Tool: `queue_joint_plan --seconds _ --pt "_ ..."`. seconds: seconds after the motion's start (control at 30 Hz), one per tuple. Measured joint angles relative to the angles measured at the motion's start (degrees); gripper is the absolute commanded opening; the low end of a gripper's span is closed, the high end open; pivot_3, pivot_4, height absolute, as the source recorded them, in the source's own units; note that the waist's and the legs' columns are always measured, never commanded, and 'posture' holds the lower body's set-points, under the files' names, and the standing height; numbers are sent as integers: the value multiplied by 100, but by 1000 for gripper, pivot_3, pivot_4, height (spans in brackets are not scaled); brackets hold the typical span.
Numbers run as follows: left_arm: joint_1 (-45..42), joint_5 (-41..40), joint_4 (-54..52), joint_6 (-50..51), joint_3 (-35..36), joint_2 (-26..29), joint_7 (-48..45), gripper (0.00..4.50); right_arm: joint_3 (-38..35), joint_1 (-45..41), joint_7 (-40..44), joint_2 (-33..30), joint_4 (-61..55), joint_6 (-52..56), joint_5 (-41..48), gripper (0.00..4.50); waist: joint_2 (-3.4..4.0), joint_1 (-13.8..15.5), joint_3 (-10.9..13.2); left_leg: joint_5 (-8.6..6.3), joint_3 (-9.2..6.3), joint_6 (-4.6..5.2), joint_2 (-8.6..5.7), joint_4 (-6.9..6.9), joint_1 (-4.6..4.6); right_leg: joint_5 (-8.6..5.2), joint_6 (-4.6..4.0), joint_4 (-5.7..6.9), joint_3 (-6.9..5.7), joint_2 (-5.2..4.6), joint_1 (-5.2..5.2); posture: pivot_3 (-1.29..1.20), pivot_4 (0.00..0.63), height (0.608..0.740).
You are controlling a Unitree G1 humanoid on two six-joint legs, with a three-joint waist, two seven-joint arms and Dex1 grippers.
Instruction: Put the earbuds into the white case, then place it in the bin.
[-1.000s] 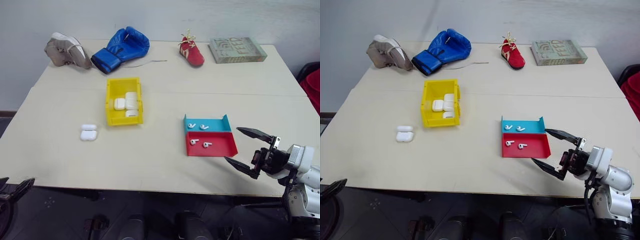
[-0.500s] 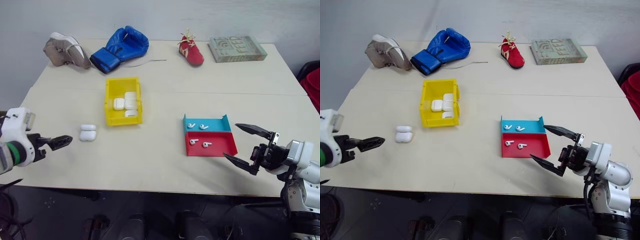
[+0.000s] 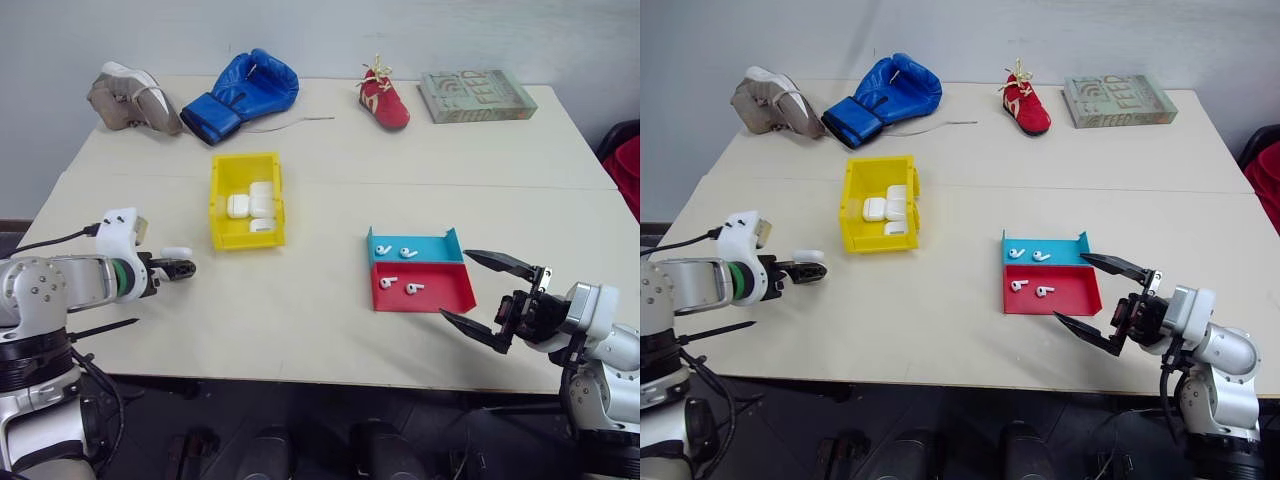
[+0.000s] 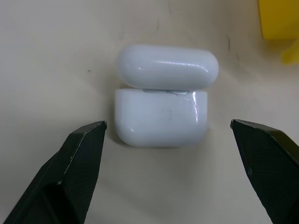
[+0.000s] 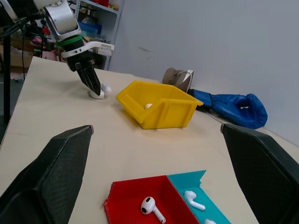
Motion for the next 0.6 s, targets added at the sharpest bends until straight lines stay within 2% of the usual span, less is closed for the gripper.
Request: queue_joint_plan --seconds 0.6 --pt "-383 1210 244 -255 -824 -183 -582 4467 -1 340 -363 -10 -573 201 -39 4500 1 32 -1 8 -2 -12 0 40 2 0 0 14 3 0 4 0 150 740"
